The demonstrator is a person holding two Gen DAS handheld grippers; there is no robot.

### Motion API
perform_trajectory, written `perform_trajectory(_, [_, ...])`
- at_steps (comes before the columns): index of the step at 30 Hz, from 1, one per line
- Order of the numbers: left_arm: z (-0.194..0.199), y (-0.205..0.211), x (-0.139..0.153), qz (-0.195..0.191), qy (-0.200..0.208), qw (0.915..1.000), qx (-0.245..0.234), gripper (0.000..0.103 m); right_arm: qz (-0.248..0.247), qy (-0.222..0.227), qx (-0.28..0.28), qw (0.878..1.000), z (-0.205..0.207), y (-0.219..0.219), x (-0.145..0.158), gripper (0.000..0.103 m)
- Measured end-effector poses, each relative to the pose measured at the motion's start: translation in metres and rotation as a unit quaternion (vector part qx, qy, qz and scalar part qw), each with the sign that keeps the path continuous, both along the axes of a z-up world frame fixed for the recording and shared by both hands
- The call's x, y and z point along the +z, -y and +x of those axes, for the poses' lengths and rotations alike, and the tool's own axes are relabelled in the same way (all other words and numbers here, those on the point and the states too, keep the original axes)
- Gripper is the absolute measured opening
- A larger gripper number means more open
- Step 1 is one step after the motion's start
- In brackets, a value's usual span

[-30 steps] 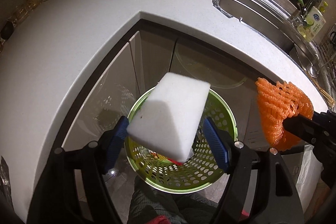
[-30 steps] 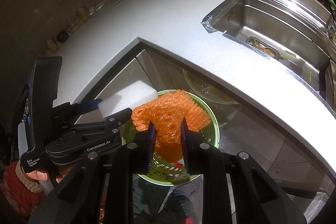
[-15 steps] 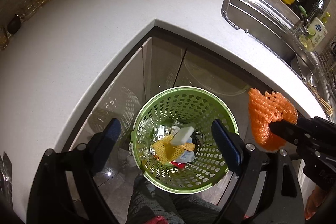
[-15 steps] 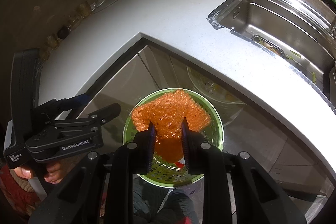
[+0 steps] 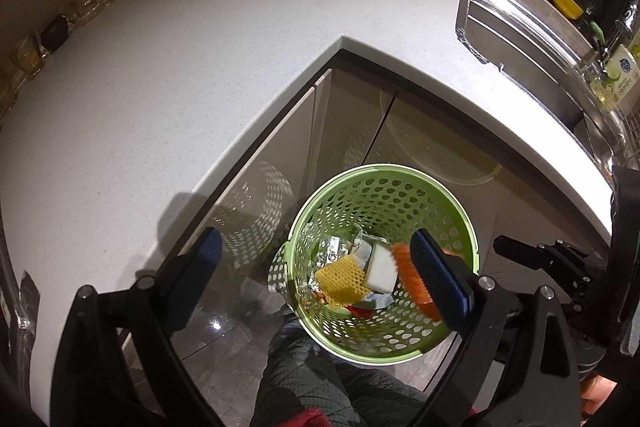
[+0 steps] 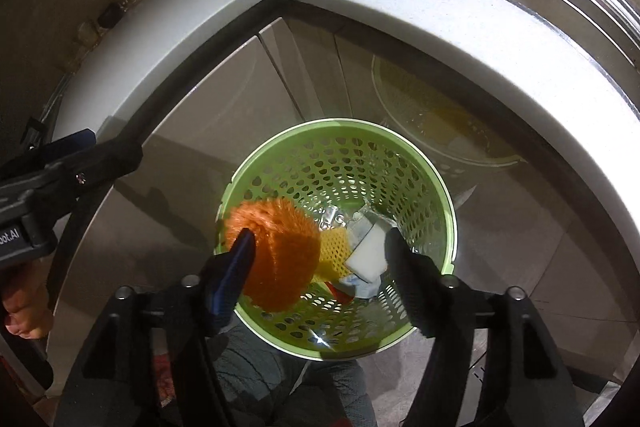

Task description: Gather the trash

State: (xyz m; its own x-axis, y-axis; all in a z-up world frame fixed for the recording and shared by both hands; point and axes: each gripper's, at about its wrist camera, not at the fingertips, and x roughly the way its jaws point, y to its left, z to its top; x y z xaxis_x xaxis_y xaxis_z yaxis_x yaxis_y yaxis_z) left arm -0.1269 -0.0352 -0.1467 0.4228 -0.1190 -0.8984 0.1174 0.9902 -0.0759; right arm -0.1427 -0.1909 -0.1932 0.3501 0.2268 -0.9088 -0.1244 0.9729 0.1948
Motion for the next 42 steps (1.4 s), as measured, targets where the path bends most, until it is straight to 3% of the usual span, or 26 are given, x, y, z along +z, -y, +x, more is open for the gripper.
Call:
perform_trajectory(6, [0.001,-0.001,0.004,0.004,0.004,0.9999,0.009,0.091,-0.007,-0.001,-0.011,1.000,-0.001,0.002,0.007,0.087])
perform_trajectory(12, [-0.004,0.004,0.021,0.016,0.025,0.9995,0.007,0.091,-0.027,-0.001,-0.038,0.999,-0.001,0.013,0.027,0.088])
perform_trajectory(19, [-0.008,0.002,0.062,0.014,0.055,0.9980,0.027,0.091,-0.039,0.037,-0.054,0.997,-0.006,0.024,0.081,0.090])
perform_trajectory(26, [-0.009,-0.015,0.112,0.018,0.082,0.9938,0.073,0.091,-0.039,0.115,-0.035,0.992,-0.003,0.023,0.155,0.095])
perform_trajectory(35, [-0.014,-0.048,0.191,0.032,0.159,0.9766,0.141,0.095,-0.027,0.209,0.000,0.978,0.012,0.005,0.244,0.100])
perform_trajectory(42, [-0.009,-0.066,0.237,0.049,0.216,0.9618,0.160,0.096,-0.023,0.266,0.011,0.964,0.020,-0.017,0.298,0.100])
